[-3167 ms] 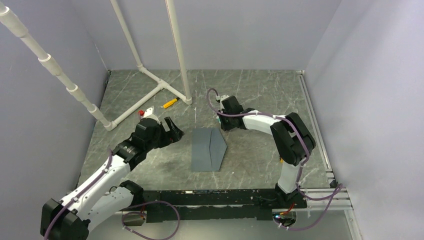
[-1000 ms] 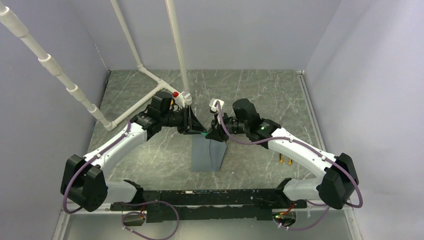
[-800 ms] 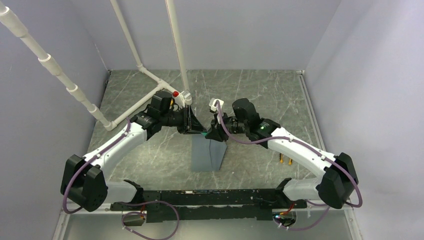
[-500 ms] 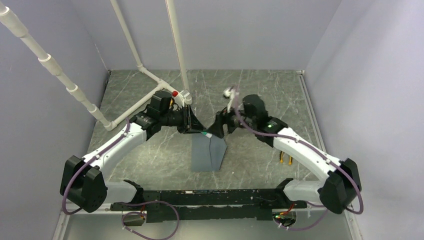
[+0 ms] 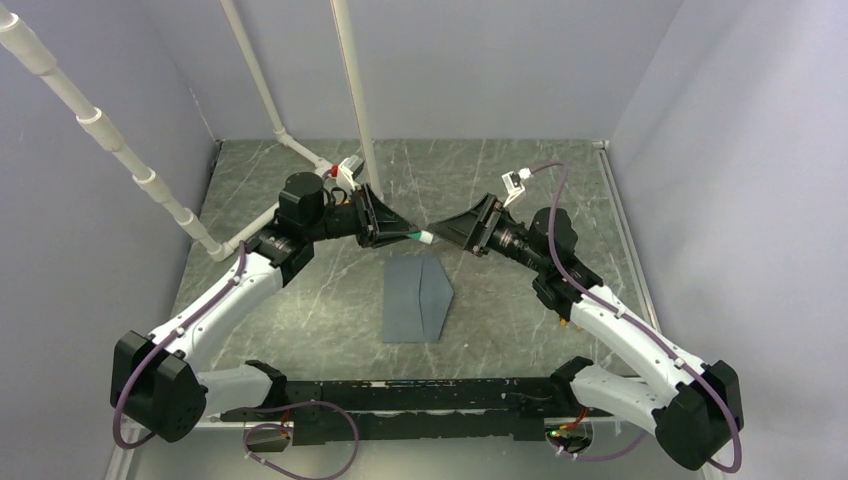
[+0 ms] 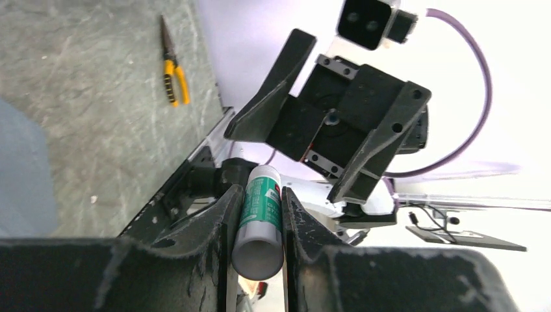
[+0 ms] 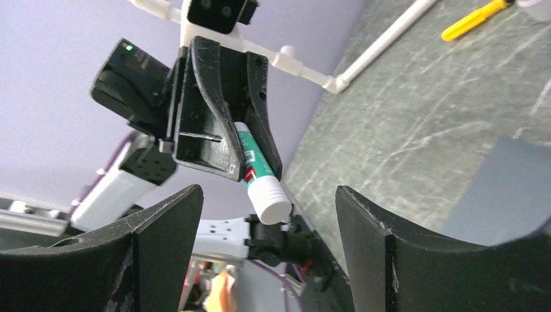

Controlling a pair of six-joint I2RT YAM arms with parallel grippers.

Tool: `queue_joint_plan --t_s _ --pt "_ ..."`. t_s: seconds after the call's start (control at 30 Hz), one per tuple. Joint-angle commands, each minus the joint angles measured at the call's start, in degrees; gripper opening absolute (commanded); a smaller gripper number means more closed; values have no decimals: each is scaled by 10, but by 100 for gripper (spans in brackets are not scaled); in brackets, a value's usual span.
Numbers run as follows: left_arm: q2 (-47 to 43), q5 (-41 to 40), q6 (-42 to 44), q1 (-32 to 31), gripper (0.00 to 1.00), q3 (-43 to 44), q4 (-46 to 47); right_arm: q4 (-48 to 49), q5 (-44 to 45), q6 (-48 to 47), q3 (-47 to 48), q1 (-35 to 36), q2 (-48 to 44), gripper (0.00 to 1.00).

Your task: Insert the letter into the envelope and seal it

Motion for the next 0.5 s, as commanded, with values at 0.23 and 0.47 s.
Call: queue_joint_plan --t_s 0.23,0.47 --pt "-9 39 -129 5 2 -19 168 199 -80 155 -10 5 40 56" --pt "-9 36 -121 5 2 -16 159 226 -84 169 -11 9 55 37"
